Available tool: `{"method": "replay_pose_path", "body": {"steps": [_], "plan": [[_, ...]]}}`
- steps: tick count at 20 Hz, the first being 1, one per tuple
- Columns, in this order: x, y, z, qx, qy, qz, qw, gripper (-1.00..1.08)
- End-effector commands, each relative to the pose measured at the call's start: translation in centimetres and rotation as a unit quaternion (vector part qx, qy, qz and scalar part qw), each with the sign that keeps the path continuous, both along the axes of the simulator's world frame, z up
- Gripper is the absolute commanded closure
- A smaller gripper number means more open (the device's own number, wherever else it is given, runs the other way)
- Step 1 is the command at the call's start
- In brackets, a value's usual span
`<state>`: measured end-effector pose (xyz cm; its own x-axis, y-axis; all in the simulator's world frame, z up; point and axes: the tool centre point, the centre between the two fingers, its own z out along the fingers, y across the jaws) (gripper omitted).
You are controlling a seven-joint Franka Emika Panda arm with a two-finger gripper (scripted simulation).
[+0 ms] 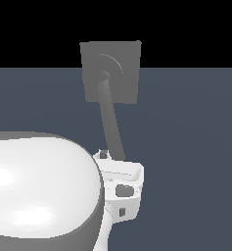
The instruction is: Turn on the faucet by rotating a designated handle.
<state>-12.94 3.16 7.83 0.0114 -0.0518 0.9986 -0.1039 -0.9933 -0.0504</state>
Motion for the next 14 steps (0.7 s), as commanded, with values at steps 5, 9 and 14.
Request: {"method": "replay_pose_path", "body": {"steps": [5,9,14], "plan": [[0.0,-3.9,0.8,-0.005,-0.008,-0.015,0.9998,1.08],[-0.2,-5.4,0.8,-0.006,-0.008,-0.015,0.9998,1.08],[-0.7,-4.9,-0.7,0.002,0.011,-0.008,0.9999,1.08]]}}
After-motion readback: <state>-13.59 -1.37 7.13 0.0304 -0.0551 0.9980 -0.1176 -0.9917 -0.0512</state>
